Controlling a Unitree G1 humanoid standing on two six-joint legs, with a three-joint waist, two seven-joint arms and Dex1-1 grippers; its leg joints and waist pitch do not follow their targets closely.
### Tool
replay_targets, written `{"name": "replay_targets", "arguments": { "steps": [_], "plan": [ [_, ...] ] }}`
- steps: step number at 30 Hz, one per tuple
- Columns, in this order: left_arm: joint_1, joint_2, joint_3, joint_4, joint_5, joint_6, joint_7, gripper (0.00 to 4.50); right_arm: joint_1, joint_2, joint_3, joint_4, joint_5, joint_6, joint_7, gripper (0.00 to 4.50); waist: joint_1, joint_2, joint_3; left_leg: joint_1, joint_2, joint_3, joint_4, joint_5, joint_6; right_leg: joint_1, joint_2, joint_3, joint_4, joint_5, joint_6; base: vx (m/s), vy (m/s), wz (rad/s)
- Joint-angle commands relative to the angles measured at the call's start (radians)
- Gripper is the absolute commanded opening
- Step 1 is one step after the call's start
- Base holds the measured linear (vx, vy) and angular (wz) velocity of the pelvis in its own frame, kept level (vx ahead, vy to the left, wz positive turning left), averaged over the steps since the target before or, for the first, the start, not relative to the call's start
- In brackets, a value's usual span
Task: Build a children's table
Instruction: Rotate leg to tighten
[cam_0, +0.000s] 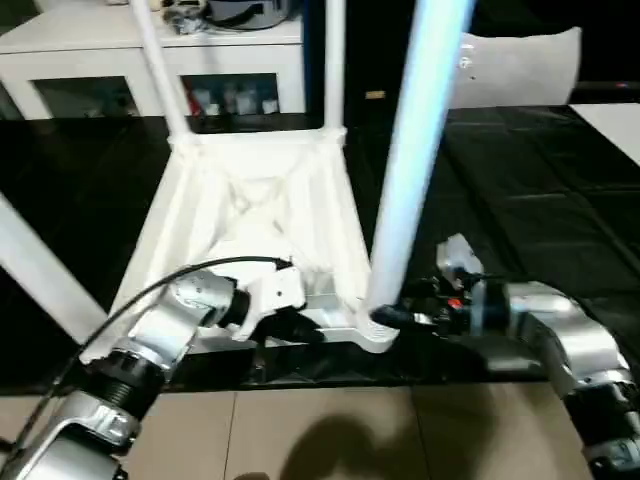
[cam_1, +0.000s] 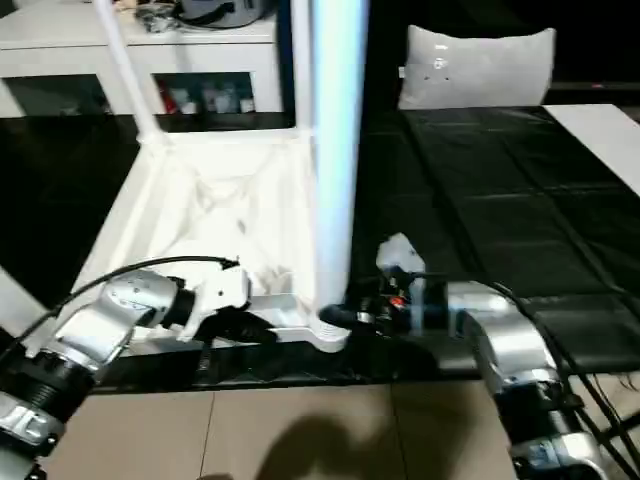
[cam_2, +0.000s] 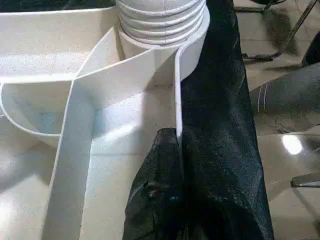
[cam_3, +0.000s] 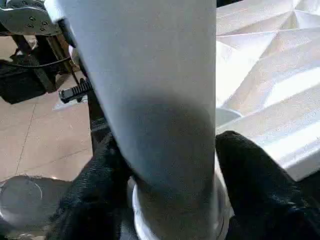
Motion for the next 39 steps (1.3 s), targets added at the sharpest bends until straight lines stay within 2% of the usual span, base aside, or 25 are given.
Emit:
{"name": "replay_targets", "arguments": {
  "steps": [1, 8, 17, 27, 31, 33, 34, 37, 39],
  "plan": [
    [0.015, -0.012, -0.045, -0.028, 0.005, -0.008, -0.028, 0.00, -0.016, -0.004, -0.002, -0.004, -0.008, -0.012, -0.018, 2.79, -0.003, -0.014, -0.068, -0.003, 0.030, -0.001, -0.067, -0.147, 0.060, 0.056, -0.055, 0.046, -0.056, -0.297, -0.188, 0.000, 0.000, 0.00],
    [0.017, -0.009, -0.043, -0.030, 0.007, -0.009, -0.030, 0.00, -0.014, 0.003, -0.002, -0.009, 0.011, 0.003, 0.002, 2.79, -0.002, -0.014, -0.067, -0.003, 0.029, -0.002, -0.068, -0.159, 0.056, 0.057, -0.057, 0.045, -0.060, -0.331, -0.174, 0.000, 0.000, 0.00],
    [0.022, -0.005, -0.041, -0.031, 0.005, -0.004, -0.033, 0.00, 0.002, 0.007, 0.004, -0.030, 0.039, 0.032, 0.030, 2.10, -0.002, -0.012, -0.067, -0.003, 0.030, -0.002, -0.069, -0.161, 0.055, 0.058, -0.057, 0.045, -0.058, -0.310, -0.185, 0.000, 0.000, 0.00],
    [0.033, -0.013, -0.029, -0.047, -0.003, 0.038, -0.009, 0.00, 0.028, 0.021, 0.016, -0.057, 0.044, 0.042, 0.024, 2.07, -0.001, -0.011, -0.068, -0.004, 0.030, -0.003, -0.069, -0.160, 0.053, 0.059, -0.056, 0.045, -0.057, -0.306, -0.185, 0.000, 0.000, 0.00],
    [0.035, -0.022, -0.018, -0.055, -0.014, 0.092, 0.006, 0.00, 0.043, 0.046, 0.006, -0.067, 0.037, 0.045, -0.029, 2.07, -0.003, -0.010, -0.066, -0.003, 0.030, -0.003, -0.071, -0.172, 0.047, 0.058, -0.058, 0.046, -0.059, -0.330, -0.179, 0.000, 0.000, 0.00],
    [0.034, -0.031, -0.011, -0.062, -0.015, 0.126, 0.025, 0.00, 0.041, 0.067, -0.001, -0.050, 0.009, 0.041, -0.098, 2.06, -0.006, -0.010, -0.063, -0.002, 0.028, -0.003, -0.073, -0.188, 0.043, 0.056, -0.057, 0.044, -0.064, -0.357, -0.172, 0.000, 0.000, 0.00],
    [0.030, -0.048, -0.001, -0.062, -0.014, 0.155, 0.056, 0.00, 0.036, 0.086, -0.003, -0.038, -0.022, 0.043, -0.165, 2.06, -0.012, -0.008, -0.059, -0.001, 0.026, -0.004, -0.076, -0.217, 0.030, 0.055, -0.057, 0.043, -0.071, -0.416, -0.152, 0.000, 0.000, 0.00],
    [0.019, -0.085, 0.021, -0.048, -0.012, 0.184, 0.121, 0.00, 0.025, 0.120, -0.006, -0.021, -0.058, 0.061, -0.264, 2.06, -0.023, -0.010, -0.054, 0.003, 0.020, -0.006, -0.078, -0.250, 0.016, 0.053, -0.057, 0.038, -0.085, -0.508, -0.113, 0.000, 0.000, 0.00],
    [-0.002, -0.140, 0.055, -0.021, -0.001, 0.220, 0.230, 0.00, 0.005, 0.170, -0.011, -0.006, -0.114, 0.104, -0.413, 2.05, -0.043, -0.004, -0.047, 0.008, 0.011, -0.010, -0.076, -0.297, 0.007, 0.050, -0.054, 0.026, -0.103, -0.607, -0.071, 0.000, 0.000, 0.00]
  ]
}}
